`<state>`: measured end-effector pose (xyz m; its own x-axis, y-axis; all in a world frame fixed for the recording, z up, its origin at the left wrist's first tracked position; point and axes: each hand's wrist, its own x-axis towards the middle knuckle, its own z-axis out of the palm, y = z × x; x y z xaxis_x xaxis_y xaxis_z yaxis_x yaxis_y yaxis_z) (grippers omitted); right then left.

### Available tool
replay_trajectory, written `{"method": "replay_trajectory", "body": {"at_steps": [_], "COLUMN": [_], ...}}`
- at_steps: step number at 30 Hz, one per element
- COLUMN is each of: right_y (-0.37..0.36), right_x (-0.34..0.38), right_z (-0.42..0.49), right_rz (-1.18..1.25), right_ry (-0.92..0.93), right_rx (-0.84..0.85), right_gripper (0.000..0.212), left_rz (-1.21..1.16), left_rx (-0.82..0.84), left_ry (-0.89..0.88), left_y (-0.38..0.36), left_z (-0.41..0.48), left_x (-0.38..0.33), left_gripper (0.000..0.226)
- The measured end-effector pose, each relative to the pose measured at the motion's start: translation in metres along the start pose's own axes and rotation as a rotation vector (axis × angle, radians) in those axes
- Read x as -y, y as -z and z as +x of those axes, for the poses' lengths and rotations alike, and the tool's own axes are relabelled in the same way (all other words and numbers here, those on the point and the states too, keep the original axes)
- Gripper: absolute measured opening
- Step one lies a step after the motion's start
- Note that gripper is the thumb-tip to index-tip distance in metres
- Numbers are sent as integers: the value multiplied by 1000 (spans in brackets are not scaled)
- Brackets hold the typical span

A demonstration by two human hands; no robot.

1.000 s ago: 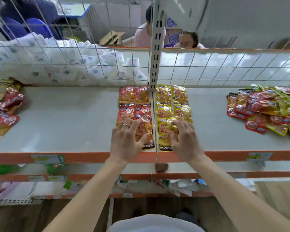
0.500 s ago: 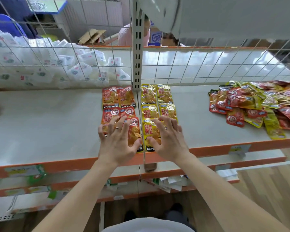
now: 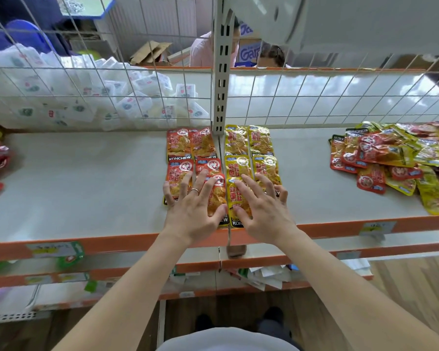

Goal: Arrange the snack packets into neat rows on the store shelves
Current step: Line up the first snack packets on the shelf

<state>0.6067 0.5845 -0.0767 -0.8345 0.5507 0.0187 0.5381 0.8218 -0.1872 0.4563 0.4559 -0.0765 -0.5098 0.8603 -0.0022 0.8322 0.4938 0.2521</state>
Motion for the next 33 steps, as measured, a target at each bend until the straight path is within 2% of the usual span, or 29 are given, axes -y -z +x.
{"method": "replay_trajectory", "body": {"at_steps": [6, 16, 33], "right_y": [-2, 2, -1], "right_x": [-1, 1, 2], "right_z": [-3, -1, 0], "right_rz": [-1, -10, -16], "right_ry": [-8, -42, -37], "right_rx": [-62, 6, -16], "right_gripper": [64, 66, 68], "left_rz": [23, -11, -2], "left_rx": [-125, -142, -158], "left_ry": [-6, 22, 44], "left_y": [-1, -1, -8], "left_z": [-5, -3, -2], "left_x": [-1, 0, 3], "left_gripper": [63, 62, 64]}}
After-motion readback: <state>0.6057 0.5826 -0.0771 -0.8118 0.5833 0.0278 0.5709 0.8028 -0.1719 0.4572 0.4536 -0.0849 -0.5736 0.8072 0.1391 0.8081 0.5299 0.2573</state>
